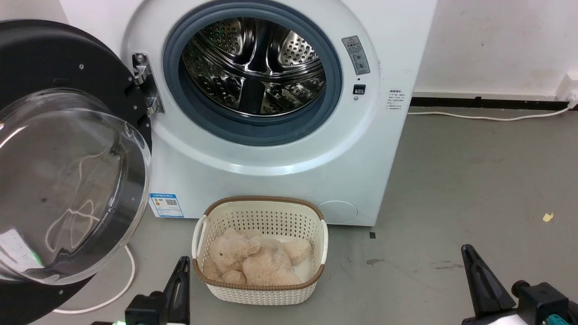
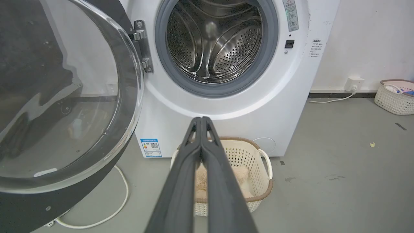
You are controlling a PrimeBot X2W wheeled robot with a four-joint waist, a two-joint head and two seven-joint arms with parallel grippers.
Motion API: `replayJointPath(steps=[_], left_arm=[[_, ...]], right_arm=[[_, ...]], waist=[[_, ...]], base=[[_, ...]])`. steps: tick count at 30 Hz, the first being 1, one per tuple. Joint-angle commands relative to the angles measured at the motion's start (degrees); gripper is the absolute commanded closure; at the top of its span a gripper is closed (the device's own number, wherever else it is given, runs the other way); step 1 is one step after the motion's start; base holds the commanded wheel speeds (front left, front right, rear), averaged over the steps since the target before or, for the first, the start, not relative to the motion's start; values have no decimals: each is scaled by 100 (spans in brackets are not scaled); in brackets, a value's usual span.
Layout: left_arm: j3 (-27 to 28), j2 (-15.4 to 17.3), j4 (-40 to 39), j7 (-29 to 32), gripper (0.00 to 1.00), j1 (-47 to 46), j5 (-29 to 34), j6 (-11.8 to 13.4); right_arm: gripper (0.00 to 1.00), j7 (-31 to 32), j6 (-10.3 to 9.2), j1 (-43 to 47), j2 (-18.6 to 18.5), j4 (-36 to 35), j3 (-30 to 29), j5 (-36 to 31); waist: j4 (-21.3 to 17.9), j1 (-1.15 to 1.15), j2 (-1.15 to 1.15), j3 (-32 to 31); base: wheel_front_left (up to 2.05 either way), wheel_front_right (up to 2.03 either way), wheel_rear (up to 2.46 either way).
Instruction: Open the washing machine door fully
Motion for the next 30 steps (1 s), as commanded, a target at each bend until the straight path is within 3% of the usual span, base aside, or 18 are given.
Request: replayJointPath(steps=[1, 30], left_arm=[[13, -15, -25, 33, 100, -108, 38, -25], [207, -101, -117, 396, 100, -312, 190, -116]], right_arm=[[100, 37, 2, -85, 9, 5, 14, -28], [100, 402, 3, -304, 16, 8, 137, -117]], waist=[[-2, 0, 0, 3], [-71, 0, 0, 107]], base=[[0, 0, 0], [0, 0, 0]])
